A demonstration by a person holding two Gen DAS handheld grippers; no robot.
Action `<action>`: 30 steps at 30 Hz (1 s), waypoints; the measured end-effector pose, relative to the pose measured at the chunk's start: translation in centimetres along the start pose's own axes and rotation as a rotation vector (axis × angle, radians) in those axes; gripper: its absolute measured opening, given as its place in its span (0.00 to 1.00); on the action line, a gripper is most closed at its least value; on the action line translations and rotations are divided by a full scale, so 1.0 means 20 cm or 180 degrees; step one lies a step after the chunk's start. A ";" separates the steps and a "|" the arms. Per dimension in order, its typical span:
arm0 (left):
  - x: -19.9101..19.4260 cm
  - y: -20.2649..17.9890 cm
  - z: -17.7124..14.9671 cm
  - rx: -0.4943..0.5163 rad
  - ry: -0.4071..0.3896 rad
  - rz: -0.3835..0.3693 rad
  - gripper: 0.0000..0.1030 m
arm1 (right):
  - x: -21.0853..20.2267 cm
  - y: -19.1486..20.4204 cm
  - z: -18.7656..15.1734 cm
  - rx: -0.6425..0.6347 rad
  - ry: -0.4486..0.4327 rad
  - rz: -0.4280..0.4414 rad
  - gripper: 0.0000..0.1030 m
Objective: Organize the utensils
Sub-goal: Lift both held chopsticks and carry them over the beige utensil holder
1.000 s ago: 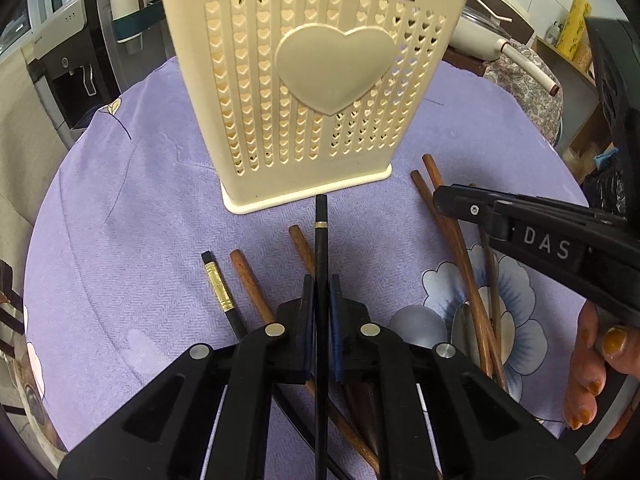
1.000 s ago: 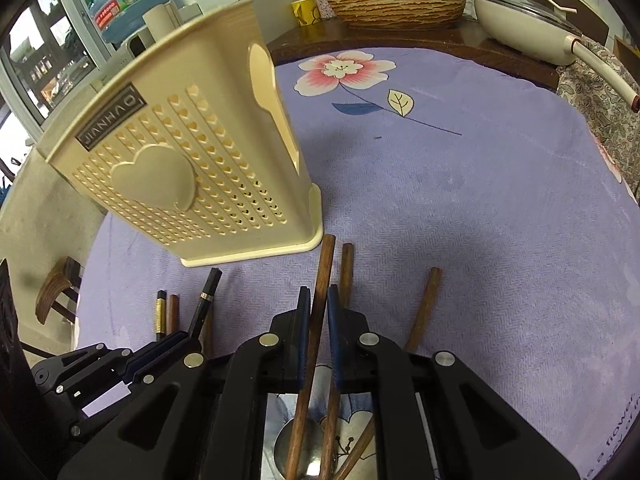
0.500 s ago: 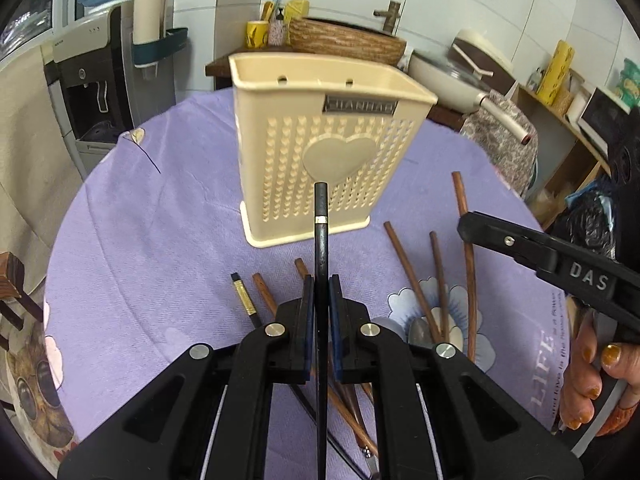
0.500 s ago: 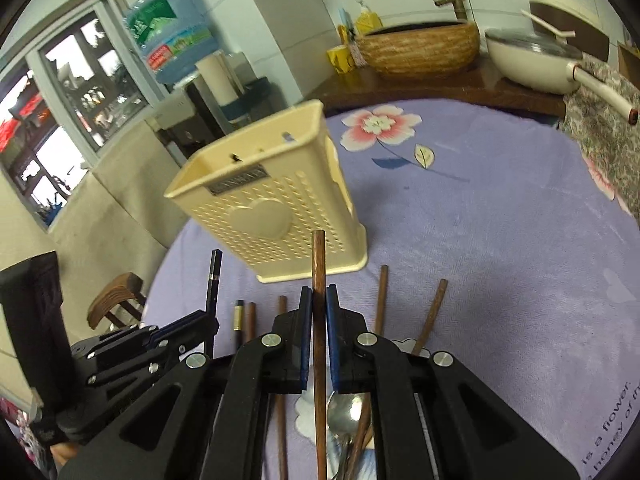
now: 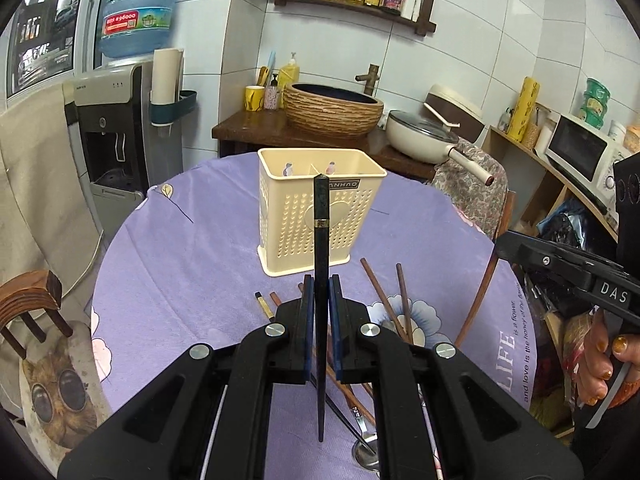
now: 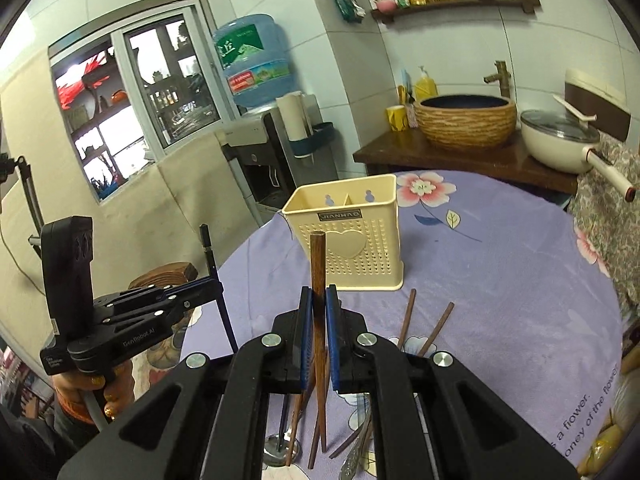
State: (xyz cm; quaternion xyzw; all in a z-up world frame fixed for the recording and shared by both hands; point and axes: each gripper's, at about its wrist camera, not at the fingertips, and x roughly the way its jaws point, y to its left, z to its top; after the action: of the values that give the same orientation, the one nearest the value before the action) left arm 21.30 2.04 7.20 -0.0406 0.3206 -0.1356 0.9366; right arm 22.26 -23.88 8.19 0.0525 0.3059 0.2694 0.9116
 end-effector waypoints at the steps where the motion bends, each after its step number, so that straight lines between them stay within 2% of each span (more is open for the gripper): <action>1: -0.02 0.00 0.00 -0.0003 -0.0011 -0.0006 0.07 | 0.00 0.01 0.00 -0.0042 -0.0013 -0.0017 0.07; 12: -0.07 -0.01 0.03 0.0007 -0.0078 -0.0041 0.07 | -0.03 0.02 0.02 -0.0065 -0.0039 -0.0003 0.07; 18: -0.09 -0.01 0.14 0.0018 -0.0132 -0.0066 0.07 | -0.06 0.03 0.10 -0.0065 -0.0148 0.0021 0.07; 22: -0.14 -0.02 0.32 0.0034 -0.0271 -0.0073 0.07 | -0.09 0.06 0.25 -0.0095 -0.0330 0.0006 0.07; 26: -0.19 -0.01 0.58 -0.0060 -0.0474 -0.0053 0.07 | -0.14 0.10 0.51 -0.0139 -0.0647 -0.0089 0.07; 30: -0.25 -0.01 0.86 -0.0082 -0.0748 0.0130 0.07 | -0.18 0.14 0.79 -0.0220 -0.1032 -0.0298 0.07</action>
State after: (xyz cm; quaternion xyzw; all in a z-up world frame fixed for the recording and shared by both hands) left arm 28.05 3.01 23.86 -0.0617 0.2112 -0.1067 0.9696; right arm 27.76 -22.36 23.52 0.0496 0.1474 0.2249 0.9619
